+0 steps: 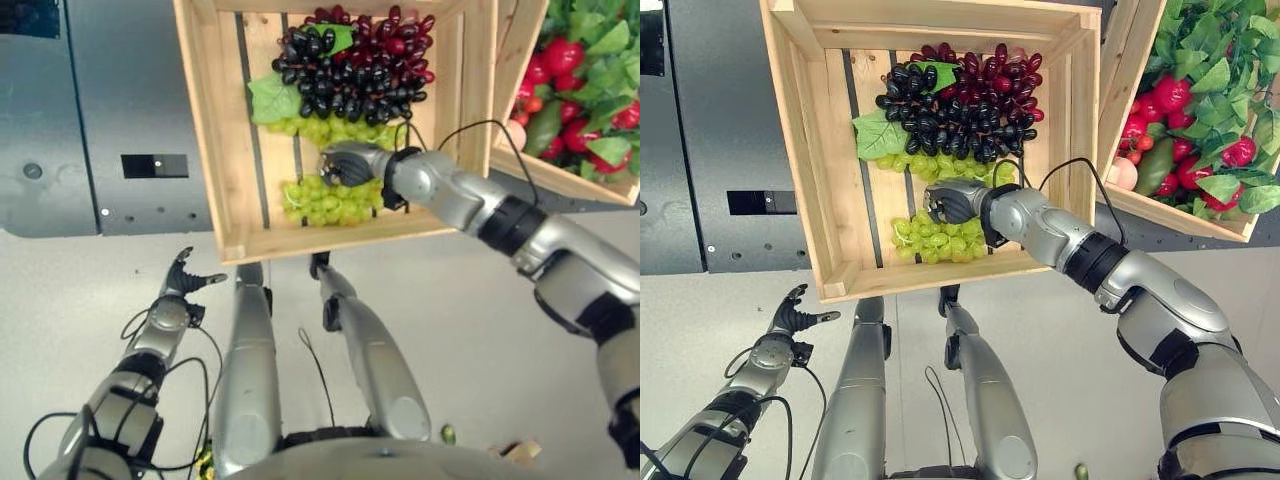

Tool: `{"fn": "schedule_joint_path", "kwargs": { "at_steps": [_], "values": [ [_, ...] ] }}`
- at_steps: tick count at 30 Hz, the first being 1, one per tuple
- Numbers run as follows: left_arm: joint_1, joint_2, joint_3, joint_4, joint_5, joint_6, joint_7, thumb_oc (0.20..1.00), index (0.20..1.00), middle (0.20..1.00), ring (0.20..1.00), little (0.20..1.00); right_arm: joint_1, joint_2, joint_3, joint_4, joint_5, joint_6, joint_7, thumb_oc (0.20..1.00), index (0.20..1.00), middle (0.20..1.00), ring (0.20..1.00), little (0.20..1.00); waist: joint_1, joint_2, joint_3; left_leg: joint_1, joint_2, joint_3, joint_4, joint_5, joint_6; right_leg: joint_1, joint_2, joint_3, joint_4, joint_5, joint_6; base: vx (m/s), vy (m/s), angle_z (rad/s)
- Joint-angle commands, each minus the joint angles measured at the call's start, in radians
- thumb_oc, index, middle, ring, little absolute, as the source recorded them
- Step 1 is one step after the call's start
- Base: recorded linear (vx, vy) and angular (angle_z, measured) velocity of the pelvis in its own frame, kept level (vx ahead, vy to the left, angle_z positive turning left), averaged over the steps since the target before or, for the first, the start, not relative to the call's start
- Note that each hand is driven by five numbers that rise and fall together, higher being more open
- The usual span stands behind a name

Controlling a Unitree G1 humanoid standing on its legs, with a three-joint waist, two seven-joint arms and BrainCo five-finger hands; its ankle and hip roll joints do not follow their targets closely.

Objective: Pick up the fruits from the basket on one side to the basket on the other side

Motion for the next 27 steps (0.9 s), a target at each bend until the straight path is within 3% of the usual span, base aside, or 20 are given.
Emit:
{"fn": "schedule_joint_path", "kwargs": {
  "at_steps": [1, 11, 12, 13, 19, 27],
  "values": [
    [0.010, 0.004, 0.025, -0.024, 0.011, -0.008, 0.013, 1.000, 1.000, 1.000, 1.000, 1.000, 0.009, -0.058, -0.022, -0.076, -0.002, -0.017, -0.003, 0.200, 0.200, 0.200, 0.200, 0.200, 0.007, -0.041, 0.033, 0.035, 0.014, -0.015, 0.058, -0.061, -0.012, 0.002, -0.069, 0.022, 0.126, -0.056, 0.121, 0.00, 0.000, 0.00],
    [0.004, 0.002, 0.027, -0.019, 0.006, -0.007, 0.013, 1.000, 1.000, 1.000, 1.000, 1.000, -0.001, -0.061, -0.026, -0.076, 0.017, -0.019, -0.007, 0.200, 0.200, 0.200, 0.200, 0.200, 0.009, -0.043, 0.033, 0.042, 0.013, -0.018, 0.055, -0.059, -0.014, 0.013, -0.071, 0.017, 0.123, -0.056, 0.121, 0.00, 0.000, 0.00],
    [0.003, 0.003, 0.028, -0.017, 0.007, -0.007, 0.014, 1.000, 1.000, 1.000, 1.000, 1.000, -0.002, -0.067, -0.027, -0.079, 0.014, -0.019, -0.006, 0.470, 0.470, 0.470, 0.470, 0.470, 0.008, -0.044, 0.033, 0.041, 0.013, -0.018, 0.057, -0.058, -0.014, 0.011, -0.073, 0.016, 0.123, -0.054, 0.121, 0.00, 0.000, 0.00],
    [0.005, 0.004, 0.031, -0.017, 0.008, -0.007, 0.014, 1.000, 1.000, 1.000, 1.000, 1.000, -0.006, -0.077, -0.028, -0.084, 0.003, -0.018, -0.007, 1.000, 1.000, 1.000, 1.000, 1.000, 0.007, -0.045, 0.033, 0.043, 0.013, -0.018, 0.057, -0.060, -0.014, 0.013, -0.073, 0.016, 0.123, -0.054, 0.121, 0.00, 0.000, 0.00],
    [0.002, 0.010, 0.030, -0.025, 0.016, -0.004, 0.017, 1.000, 1.000, 1.000, 1.000, 1.000, -0.024, -0.114, -0.008, -0.081, -0.055, -0.020, -0.019, 1.000, 1.000, 1.000, 1.000, 1.000, 0.006, -0.047, 0.033, 0.044, 0.014, -0.017, 0.051, -0.056, -0.015, 0.015, -0.073, 0.015, 0.117, -0.051, 0.124, 0.00, 0.000, 0.00],
    [0.028, 0.011, 0.053, -0.045, 0.029, -0.004, 0.013, 1.000, 1.000, 1.000, 1.000, 1.000, 0.016, -0.236, -0.038, -0.218, -0.043, -0.026, 0.028, 1.000, 1.000, 1.000, 1.000, 1.000, -0.002, -0.053, 0.033, 0.045, 0.014, -0.016, 0.050, -0.055, -0.014, 0.016, -0.073, 0.015, 0.118, -0.052, 0.126, 0.00, 0.000, 0.00]
  ]
}}
